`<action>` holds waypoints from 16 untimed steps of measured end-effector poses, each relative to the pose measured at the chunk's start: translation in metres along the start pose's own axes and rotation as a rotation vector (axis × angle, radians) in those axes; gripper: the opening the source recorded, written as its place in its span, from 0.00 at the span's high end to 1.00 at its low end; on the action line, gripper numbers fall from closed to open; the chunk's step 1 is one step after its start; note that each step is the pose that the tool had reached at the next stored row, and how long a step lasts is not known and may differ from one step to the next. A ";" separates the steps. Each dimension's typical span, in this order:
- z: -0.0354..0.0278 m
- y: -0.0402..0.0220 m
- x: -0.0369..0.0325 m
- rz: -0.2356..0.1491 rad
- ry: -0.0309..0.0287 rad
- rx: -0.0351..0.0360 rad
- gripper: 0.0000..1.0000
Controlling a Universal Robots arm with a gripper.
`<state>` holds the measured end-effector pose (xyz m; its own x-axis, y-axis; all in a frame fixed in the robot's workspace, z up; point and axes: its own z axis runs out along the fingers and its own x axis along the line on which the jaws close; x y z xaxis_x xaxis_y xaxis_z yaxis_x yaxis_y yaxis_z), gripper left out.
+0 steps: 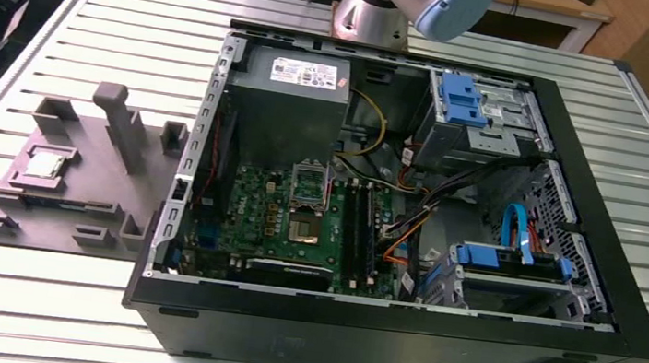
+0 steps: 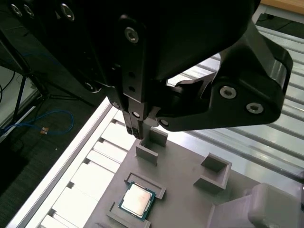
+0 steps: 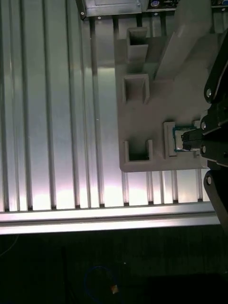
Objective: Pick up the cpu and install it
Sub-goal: 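Reach for the cpu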
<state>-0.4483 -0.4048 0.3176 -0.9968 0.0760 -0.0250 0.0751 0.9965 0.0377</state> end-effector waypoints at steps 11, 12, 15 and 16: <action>0.0148 -0.0120 -0.0005 0.000 0.0019 0.0001 0.90; 0.0160 -0.0126 -0.0005 0.000 0.0025 0.0002 0.90; 0.0204 -0.0140 -0.0005 0.000 0.0034 0.0003 0.90; 0.0215 -0.0145 -0.0005 0.000 0.0034 0.0002 0.90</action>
<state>-0.4483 -0.4185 0.2956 -0.9969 0.0761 -0.0216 0.0752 0.9965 0.0375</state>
